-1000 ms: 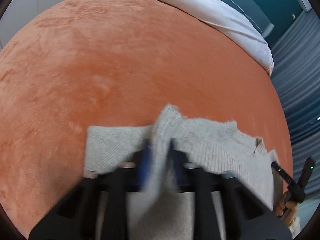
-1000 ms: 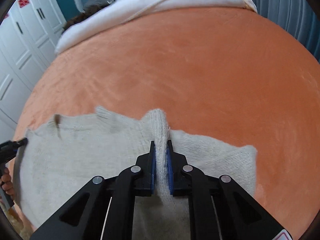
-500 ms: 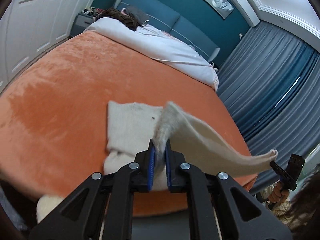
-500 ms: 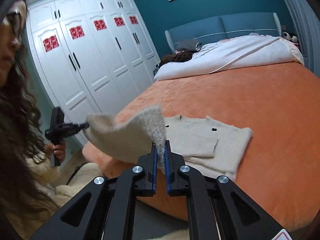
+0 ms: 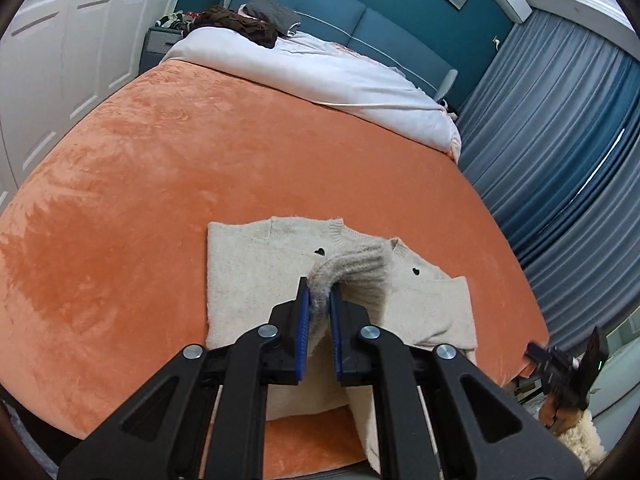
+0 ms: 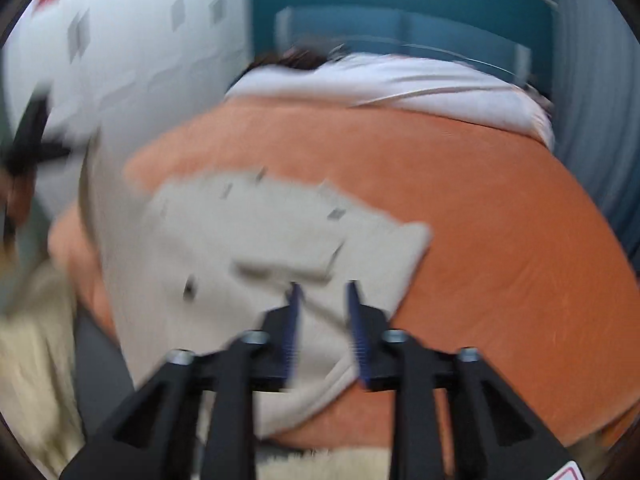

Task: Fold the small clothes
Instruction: 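Lift the sweater edge with the right gripper and fold it over while the left gripper holds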

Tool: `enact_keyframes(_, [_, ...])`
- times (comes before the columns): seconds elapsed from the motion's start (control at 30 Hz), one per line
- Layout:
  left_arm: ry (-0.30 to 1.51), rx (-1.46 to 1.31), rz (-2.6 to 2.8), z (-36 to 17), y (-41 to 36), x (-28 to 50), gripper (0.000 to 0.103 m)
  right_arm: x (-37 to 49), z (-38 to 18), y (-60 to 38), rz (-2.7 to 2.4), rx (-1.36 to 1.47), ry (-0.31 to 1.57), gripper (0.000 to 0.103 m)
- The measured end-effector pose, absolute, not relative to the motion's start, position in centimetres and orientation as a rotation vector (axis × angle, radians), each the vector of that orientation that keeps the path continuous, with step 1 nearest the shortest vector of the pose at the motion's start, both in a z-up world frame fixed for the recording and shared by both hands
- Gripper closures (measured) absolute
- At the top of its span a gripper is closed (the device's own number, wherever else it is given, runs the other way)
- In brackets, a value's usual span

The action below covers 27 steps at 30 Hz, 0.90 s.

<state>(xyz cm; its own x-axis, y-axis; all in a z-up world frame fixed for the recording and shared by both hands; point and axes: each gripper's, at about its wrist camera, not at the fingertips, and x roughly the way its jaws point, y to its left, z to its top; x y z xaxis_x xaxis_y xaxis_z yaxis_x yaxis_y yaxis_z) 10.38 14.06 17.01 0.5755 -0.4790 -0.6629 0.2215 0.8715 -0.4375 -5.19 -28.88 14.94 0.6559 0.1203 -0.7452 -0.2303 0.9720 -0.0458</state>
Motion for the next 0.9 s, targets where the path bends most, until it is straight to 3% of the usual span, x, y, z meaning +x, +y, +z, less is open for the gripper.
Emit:
enact_keyframes(0.17, [0.918,-0.362,-0.347,14.8,15.5,9.6,0.094,-10.2,9.0,-18.8,0.542,-0.487,0.975,0.05])
enact_keyframes(0.33, [0.92,-0.367,-0.301,14.0,16.1,8.8,0.094,-15.6,3.6,-13.8,0.787,-0.946,0.953,0.05])
enact_keyframes(0.47, [0.93,-0.375,-0.287,13.4,16.2,8.4,0.094,-15.9,1.4,-11.9,0.905,-1.037,0.95,0.052])
enact_keyframes(0.53, [0.932,-0.387,-0.281,13.1,16.4,8.3,0.094,-14.9,1.5,-11.4,0.942,-0.978,0.974,0.053])
enact_keyframes(0.6, [0.935,-0.393,-0.277,12.9,16.6,8.3,0.094,-13.1,1.5,-11.6,0.945,-0.882,1.053,0.094])
enact_keyframes(0.7, [0.929,-0.402,-0.278,13.4,17.0,8.6,0.094,-9.9,3.7,-13.2,0.815,-0.733,1.044,0.096])
enact_keyframes(0.9, [0.865,-0.366,-0.303,16.0,16.4,12.3,0.094,0.4,17.5,-28.0,0.356,-0.073,0.793,0.096])
